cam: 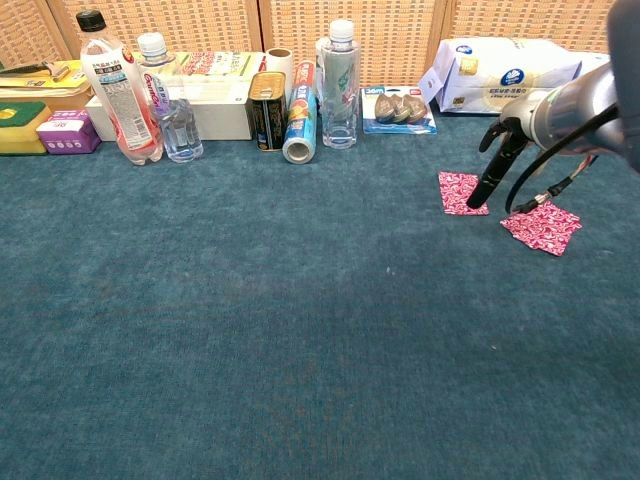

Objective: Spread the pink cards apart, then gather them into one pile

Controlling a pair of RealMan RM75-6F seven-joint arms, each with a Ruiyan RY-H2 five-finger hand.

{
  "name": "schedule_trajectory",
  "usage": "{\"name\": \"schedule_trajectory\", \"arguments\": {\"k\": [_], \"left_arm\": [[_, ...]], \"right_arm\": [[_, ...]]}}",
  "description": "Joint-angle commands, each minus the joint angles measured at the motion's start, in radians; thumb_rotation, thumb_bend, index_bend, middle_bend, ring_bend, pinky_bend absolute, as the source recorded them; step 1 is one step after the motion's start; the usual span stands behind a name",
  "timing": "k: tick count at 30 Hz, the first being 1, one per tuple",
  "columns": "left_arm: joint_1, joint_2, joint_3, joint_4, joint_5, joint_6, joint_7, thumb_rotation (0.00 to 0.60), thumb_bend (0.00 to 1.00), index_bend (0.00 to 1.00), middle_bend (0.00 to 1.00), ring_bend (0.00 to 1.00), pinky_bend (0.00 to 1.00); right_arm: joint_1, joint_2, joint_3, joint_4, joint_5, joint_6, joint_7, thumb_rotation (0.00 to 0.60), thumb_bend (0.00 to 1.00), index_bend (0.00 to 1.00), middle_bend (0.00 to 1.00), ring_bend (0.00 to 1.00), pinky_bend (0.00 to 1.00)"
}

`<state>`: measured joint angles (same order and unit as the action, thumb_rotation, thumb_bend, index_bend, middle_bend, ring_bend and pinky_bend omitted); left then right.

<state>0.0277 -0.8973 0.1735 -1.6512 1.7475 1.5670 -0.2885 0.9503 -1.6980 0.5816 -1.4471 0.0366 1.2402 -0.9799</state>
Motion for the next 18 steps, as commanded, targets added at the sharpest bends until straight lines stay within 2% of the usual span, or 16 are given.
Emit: {"name": "schedule_trajectory", "arguments": {"k": [1,8,18], "left_arm": [[0.001,-0.001,-0.002,-0.001,-0.002,0.001,0.002,0.6,0.01,0.0,0.0,0.0,0.0],[0.004,-0.004,-0.005,-0.008,-0.005,0.004,0.019,0.6,0.01,0.0,0.0,0.0,0.0],[0.04,-0.024,-0.022,-0.009,-0.016,0.066,0.069,0.6,0.01,0.0,0.0,0.0,0.0]], "right_arm": [[0.031,-0.027,-0.025,0.061,-0.008,-0.028,-0.027,0.6,0.1,0.13,0.01,0.0,0.18],[0.068,-0.076,-0.066,0.17,-0.024,-0.089,-0.057,0.6,0.1,0.11,0.0,0.0,0.15],[0.09,-0.109,-0.106,0.226,-0.073,-0.122,-0.07,0.6,0.1,0.1,0.0,0.0,0.14]]}}
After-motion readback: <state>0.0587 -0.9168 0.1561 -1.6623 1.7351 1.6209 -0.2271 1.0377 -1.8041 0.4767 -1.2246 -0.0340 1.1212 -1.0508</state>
